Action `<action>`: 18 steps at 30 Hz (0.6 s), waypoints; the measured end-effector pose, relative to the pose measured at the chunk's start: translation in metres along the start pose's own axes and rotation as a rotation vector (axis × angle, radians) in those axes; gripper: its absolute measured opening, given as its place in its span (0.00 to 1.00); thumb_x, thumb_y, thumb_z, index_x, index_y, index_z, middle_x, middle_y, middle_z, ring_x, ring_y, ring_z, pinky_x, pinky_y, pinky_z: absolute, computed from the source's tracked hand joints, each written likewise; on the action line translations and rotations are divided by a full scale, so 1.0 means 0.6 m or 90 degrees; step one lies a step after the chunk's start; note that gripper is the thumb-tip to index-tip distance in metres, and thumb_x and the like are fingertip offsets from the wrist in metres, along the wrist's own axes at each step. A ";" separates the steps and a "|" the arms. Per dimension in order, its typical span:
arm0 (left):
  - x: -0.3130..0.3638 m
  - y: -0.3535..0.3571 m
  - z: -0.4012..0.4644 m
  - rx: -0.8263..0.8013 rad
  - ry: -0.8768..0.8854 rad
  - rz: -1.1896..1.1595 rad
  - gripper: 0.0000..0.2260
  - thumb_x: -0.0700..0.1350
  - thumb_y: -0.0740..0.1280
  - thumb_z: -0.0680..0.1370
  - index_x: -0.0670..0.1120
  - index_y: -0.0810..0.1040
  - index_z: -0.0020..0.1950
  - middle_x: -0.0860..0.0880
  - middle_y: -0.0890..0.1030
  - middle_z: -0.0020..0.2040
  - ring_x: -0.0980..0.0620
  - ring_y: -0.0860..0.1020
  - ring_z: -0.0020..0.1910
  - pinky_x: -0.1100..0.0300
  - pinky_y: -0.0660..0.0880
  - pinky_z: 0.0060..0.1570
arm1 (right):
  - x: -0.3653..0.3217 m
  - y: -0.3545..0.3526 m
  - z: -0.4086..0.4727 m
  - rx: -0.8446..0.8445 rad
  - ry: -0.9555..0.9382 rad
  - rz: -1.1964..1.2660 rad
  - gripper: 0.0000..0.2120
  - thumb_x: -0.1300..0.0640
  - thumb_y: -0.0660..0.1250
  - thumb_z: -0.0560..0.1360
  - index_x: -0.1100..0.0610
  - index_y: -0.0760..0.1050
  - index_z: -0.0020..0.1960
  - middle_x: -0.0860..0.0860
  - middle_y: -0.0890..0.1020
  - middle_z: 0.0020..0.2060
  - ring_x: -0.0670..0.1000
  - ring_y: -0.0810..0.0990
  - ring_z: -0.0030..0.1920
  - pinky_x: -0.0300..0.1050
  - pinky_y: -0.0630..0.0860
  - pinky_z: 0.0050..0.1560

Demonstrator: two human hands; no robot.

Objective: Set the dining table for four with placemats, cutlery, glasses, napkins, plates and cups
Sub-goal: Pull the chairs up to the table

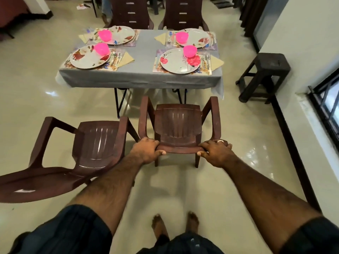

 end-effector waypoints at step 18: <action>0.018 0.034 -0.035 -0.010 -0.022 -0.056 0.32 0.75 0.60 0.76 0.58 0.74 0.73 0.54 0.77 0.72 0.49 0.68 0.73 0.36 0.70 0.72 | 0.012 0.025 -0.050 0.006 -0.010 0.007 0.29 0.26 0.53 0.79 0.38 0.68 0.75 0.43 0.72 0.75 0.57 0.66 0.76 0.69 0.65 0.70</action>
Point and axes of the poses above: each hand's wrist, its own z-axis towards the middle knuckle, its own y-axis out of the palm, x = y × z, the point moved 1 cm from there along z, towards the middle knuckle
